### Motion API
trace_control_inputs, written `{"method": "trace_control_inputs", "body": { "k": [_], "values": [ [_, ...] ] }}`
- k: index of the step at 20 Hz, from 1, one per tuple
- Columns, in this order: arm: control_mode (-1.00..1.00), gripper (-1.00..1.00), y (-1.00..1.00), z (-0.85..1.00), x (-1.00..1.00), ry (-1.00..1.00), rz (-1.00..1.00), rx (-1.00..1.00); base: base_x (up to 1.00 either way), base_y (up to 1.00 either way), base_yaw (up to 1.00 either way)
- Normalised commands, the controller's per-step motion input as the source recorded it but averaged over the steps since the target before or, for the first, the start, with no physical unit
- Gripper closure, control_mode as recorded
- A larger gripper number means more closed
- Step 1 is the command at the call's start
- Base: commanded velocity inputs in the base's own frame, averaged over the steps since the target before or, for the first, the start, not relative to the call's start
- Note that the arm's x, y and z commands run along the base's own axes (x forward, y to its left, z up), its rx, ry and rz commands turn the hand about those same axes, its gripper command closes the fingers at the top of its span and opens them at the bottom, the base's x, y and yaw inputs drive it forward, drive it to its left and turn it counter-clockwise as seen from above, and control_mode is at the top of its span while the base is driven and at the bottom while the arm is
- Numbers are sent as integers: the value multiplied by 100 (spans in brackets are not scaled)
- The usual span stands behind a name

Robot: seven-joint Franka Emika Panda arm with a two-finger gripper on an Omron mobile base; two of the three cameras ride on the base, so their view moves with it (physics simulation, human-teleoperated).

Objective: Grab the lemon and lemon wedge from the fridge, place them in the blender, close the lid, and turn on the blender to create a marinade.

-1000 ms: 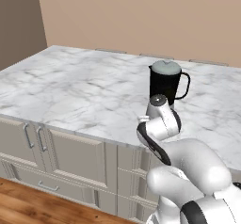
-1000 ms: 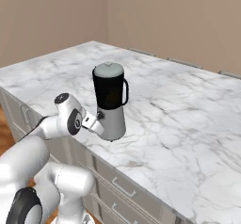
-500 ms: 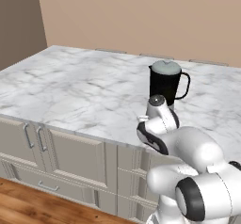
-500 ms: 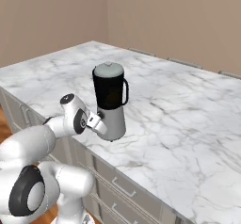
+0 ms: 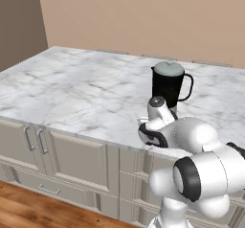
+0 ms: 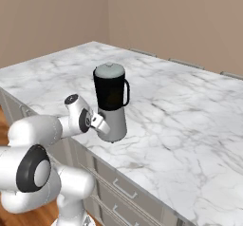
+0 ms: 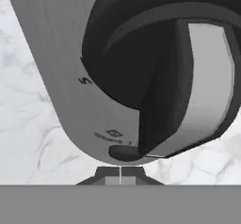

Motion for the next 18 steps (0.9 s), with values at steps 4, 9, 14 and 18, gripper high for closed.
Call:
{"method": "trace_control_inputs", "body": {
  "k": [4,9,14,18],
  "values": [
    [-100,100,0,-13,22,0,-1,0,0,0,0],
    [-100,100,-5,-17,19,0,-2,0,0,0,0],
    [-100,100,-15,-19,14,0,-3,0,0,0,0],
    [-100,100,-35,-18,1,0,-4,0,0,0,0]
  ]
}}
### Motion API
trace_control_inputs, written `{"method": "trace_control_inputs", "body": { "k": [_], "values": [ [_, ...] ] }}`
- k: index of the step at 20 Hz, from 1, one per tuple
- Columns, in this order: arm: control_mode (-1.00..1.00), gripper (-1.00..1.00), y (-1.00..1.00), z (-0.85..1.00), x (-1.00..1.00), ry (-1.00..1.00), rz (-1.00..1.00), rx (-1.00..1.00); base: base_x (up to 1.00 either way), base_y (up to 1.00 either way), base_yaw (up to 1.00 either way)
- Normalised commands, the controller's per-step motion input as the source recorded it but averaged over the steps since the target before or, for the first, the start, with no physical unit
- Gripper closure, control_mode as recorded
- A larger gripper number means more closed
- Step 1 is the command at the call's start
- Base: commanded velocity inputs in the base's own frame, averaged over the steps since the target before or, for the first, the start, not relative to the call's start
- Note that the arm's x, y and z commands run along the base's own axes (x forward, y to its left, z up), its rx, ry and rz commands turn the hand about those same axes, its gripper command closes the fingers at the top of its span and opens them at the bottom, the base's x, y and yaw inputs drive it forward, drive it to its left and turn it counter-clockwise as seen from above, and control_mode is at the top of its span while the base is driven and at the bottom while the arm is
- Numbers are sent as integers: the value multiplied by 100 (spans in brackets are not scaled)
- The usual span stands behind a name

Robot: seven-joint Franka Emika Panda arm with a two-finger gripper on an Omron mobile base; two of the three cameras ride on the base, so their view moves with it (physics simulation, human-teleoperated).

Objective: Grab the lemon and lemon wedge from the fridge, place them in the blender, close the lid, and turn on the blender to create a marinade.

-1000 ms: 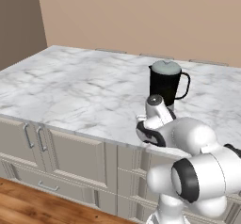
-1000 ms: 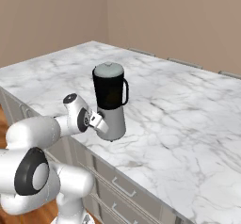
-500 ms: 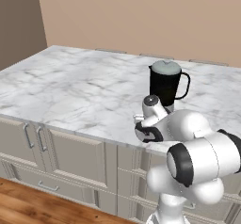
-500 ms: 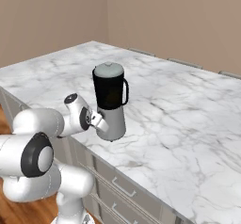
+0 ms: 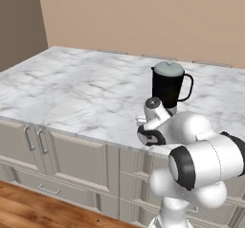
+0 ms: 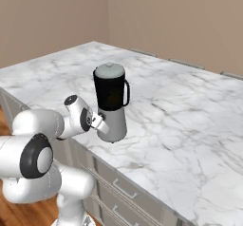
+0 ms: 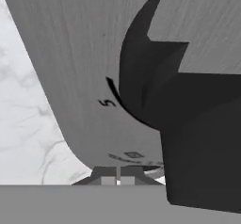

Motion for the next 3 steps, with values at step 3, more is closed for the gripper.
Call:
{"method": "trace_control_inputs", "body": {
  "k": [3],
  "values": [
    [-100,100,-46,-18,0,1,-4,0,0,0,0]
  ]
}}
